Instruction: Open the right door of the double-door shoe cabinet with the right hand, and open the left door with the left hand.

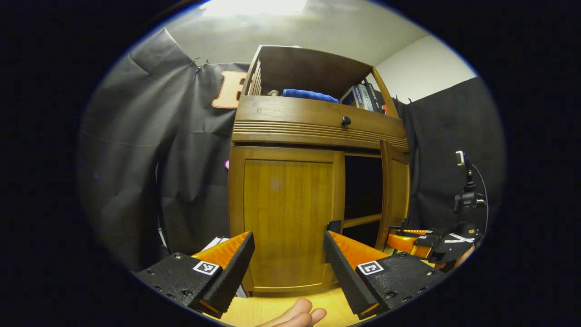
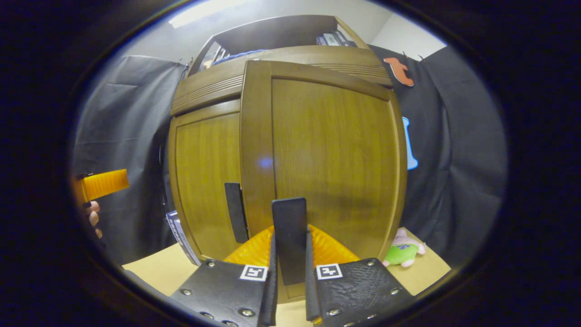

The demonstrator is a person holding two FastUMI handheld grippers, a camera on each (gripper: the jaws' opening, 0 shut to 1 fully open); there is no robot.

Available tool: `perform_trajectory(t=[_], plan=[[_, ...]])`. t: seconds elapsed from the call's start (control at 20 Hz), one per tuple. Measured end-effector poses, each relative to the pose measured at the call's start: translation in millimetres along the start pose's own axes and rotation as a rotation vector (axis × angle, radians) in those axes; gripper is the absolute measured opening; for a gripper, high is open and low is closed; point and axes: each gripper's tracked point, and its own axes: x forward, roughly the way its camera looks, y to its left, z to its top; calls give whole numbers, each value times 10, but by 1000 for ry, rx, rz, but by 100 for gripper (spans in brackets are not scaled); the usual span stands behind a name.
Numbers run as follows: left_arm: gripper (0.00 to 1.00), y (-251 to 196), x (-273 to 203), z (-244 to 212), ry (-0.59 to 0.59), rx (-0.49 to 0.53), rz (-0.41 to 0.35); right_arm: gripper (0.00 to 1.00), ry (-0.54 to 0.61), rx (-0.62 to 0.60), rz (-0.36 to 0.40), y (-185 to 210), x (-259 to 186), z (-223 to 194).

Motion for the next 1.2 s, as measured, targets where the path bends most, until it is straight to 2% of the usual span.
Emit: perform_trajectory(t=[0.25, 0.3, 0.4, 0.8, 0.85, 0.9, 1.05, 1.1, 1.15, 1.2], plan=[[95, -41, -31, 8, -2, 4, -13, 25, 4, -15, -32, -157, -261, -3], [91, -44, -36, 6, -4, 4, -17, 24, 5, -12, -43, -189, -311, -4], [91, -32, -46, 14, -7, 2, -18, 24, 6, -20, -67, -261, -393, 5], [91, -51, -52, 7, -2, 2, -23, 24, -17, -172, -217, -581, -757, 64], [95, -58, -55, 12, -3, 2, -24, 24, -18, -171, -223, -606, -787, 63], [91, -53, -49, 4, -3, -2, -21, 24, -22, -157, -224, -620, -812, 69], [91, -65, -50, 10, -1, 1, -17, 25, -27, -79, -204, -595, -851, 60], [91, -73, -46, 1, -1, 0, -21, 24, -29, -60, -218, -636, -822, 38], [91, -80, -46, -3, 0, 0, -22, 10, -33, -54, -225, -657, -862, 57], [91, -78, -43, -11, 3, -1, -21, 7, -42, -56, -227, -650, -907, 48]])
